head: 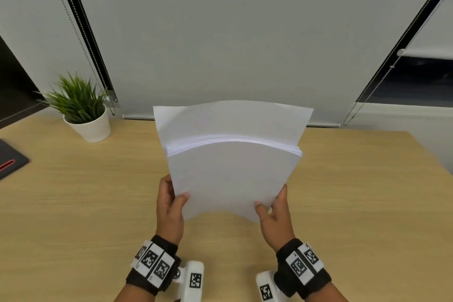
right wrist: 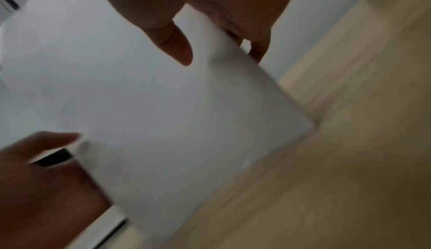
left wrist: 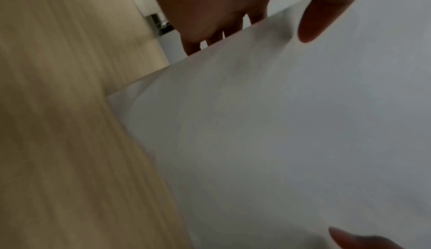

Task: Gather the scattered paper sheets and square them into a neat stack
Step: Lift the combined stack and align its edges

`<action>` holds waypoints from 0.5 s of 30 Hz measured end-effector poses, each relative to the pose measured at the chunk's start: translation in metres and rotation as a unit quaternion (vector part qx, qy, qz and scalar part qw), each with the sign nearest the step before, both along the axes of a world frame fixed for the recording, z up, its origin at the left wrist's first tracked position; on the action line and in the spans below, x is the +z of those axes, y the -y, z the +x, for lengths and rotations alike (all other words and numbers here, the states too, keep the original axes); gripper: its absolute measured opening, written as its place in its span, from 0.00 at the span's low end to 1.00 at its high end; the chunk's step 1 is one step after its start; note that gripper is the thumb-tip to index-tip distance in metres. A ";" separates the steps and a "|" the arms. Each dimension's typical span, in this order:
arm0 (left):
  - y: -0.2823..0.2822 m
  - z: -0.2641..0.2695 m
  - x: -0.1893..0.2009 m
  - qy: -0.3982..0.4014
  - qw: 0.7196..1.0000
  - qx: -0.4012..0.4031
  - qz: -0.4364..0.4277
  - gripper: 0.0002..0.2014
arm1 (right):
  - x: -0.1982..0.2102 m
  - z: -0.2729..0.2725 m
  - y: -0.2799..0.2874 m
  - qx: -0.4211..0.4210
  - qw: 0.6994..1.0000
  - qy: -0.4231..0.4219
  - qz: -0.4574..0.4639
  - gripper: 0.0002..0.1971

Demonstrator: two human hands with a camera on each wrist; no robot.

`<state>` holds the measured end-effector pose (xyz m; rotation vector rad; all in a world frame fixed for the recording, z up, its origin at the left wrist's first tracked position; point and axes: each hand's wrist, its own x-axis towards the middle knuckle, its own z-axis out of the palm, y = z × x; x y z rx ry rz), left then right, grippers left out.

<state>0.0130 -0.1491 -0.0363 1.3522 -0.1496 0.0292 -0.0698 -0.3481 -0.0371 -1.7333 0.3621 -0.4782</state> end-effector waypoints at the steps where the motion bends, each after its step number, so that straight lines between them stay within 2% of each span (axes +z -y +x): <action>1: -0.002 0.002 0.006 0.015 1.000 -0.004 -0.001 0.20 | 0.001 0.002 0.003 0.001 1.000 0.003 -0.005 0.34; 3: -0.003 0.005 0.014 0.040 0.999 -0.019 0.023 0.18 | 0.007 0.005 0.009 0.025 1.000 0.006 -0.009 0.35; 5: -0.001 0.008 0.016 0.026 0.999 -0.008 0.047 0.12 | 0.007 0.008 0.015 0.058 0.998 -0.015 -0.013 0.36; 7: -0.002 0.013 0.015 0.013 0.998 0.009 0.053 0.13 | -0.001 0.007 0.023 0.077 0.995 -0.057 -0.013 0.35; 11: -0.008 0.023 0.007 -0.018 0.998 -0.020 0.051 0.11 | -0.026 0.002 0.027 0.126 0.975 -0.176 -0.042 0.20; 13: -0.007 0.025 0.005 -0.022 0.998 -0.021 0.047 0.12 | -0.035 0.002 0.029 0.139 0.970 -0.198 -0.034 0.15; 15: -0.006 0.025 0.005 -0.018 0.998 -0.024 0.055 0.13 | -0.035 0.006 0.031 0.119 0.969 -0.212 -0.041 0.02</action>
